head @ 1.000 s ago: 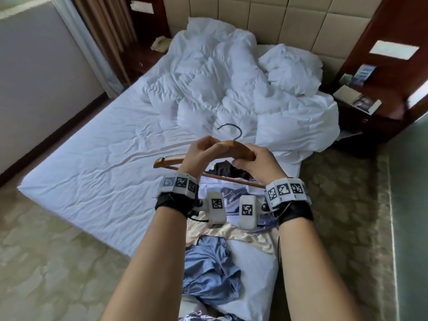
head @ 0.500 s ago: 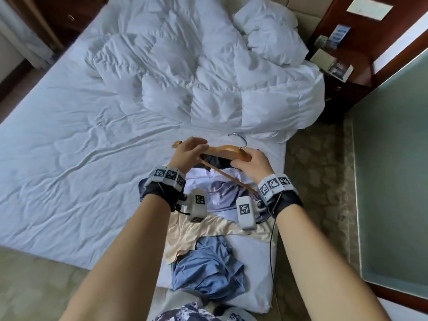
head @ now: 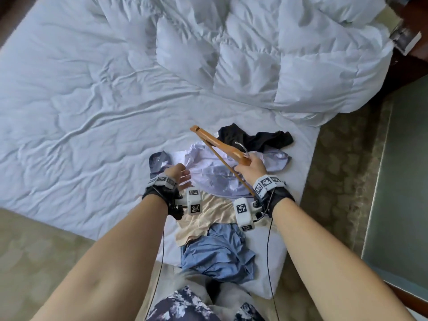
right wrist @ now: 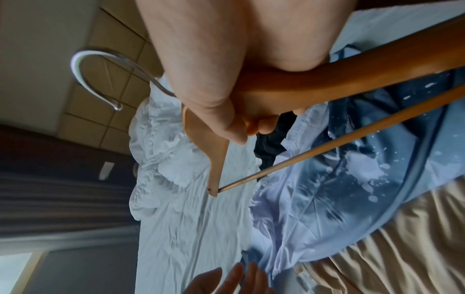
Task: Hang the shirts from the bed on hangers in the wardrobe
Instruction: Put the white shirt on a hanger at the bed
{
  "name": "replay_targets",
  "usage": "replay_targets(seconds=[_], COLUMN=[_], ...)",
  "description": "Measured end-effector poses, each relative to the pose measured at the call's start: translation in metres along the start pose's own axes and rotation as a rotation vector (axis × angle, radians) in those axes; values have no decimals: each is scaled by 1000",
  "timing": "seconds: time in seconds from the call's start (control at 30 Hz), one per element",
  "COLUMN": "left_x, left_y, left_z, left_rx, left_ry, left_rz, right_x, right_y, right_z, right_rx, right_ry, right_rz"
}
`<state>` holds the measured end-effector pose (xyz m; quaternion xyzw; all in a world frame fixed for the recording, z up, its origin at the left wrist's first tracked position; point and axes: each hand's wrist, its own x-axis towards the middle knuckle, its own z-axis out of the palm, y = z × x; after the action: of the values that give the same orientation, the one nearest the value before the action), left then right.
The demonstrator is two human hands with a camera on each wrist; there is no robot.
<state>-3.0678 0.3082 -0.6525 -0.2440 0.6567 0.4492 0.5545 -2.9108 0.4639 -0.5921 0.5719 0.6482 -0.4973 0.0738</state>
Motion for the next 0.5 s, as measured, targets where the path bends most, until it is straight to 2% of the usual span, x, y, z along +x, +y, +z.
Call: replay_targets(seconds=[0.27,0.5], left_x=[46,84], left_y=[-19,-27], left_z=[-13,-3], left_rx=[-23,11], left_ry=[56,6], left_rz=[-137,-135], right_x=[43,66], right_y=[3,12], right_z=[54,74], right_rx=[-17,-76], right_ry=[-78,-83], right_rz=[19,29])
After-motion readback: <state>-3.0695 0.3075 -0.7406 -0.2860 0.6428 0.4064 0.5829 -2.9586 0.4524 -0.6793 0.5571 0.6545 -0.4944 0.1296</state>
